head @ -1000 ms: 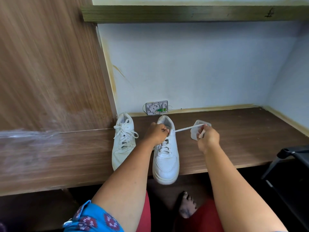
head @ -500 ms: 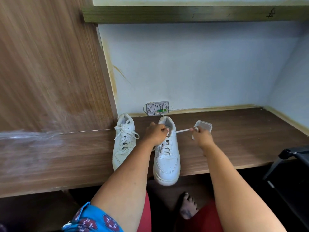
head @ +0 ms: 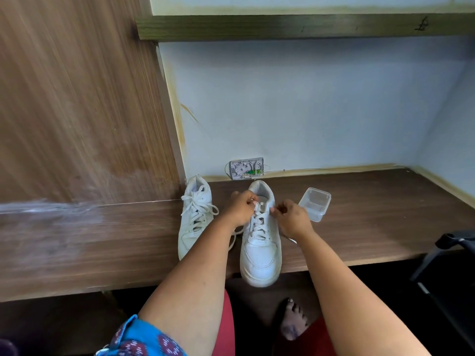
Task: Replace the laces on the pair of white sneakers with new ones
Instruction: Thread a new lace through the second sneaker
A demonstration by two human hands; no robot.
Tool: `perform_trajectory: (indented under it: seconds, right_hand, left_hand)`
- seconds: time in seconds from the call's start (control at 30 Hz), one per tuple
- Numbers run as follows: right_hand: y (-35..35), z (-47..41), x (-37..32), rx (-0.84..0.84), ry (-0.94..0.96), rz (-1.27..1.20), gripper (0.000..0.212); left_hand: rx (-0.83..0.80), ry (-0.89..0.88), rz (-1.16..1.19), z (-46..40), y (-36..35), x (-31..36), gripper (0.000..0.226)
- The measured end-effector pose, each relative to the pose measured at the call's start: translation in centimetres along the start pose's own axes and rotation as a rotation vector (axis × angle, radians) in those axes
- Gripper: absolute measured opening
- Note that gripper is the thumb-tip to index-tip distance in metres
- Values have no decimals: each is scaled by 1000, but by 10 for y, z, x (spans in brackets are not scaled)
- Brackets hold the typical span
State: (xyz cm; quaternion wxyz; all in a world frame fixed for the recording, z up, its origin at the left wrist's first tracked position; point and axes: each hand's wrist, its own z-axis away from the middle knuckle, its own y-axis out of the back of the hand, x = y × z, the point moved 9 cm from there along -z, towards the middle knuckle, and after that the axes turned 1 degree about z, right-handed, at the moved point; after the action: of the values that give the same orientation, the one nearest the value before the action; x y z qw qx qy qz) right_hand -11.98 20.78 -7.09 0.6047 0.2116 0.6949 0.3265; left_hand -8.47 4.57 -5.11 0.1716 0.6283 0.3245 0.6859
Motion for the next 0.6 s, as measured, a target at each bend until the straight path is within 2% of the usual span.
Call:
perform_trajectory:
  seconds: [0.1, 0.2, 0.27, 0.37, 0.43, 0.6]
  right_hand:
    - [1, 1, 7, -22, -31, -168, 26]
    - [5, 0, 13, -35, -31, -240, 21]
    - [6, 0, 12, -26, -20, -274, 18]
    - [13, 1, 10, -3, 7, -181, 17]
    - [27, 0, 14, 45, -3, -79, 19]
    - [41, -2, 29, 20, -55, -4, 20]
  left_hand:
    - [8, 12, -26, -1, 3, -4, 22]
    - [-81, 101, -110, 1, -1, -12, 36]
    - [-112, 109, -128, 1, 0, -14, 33]
    - [-86, 101, 29, -2, 8, -17, 20]
    - [-60, 83, 109, -3, 15, -19, 20]
    - [3, 31, 98, -3, 37, -21, 21]
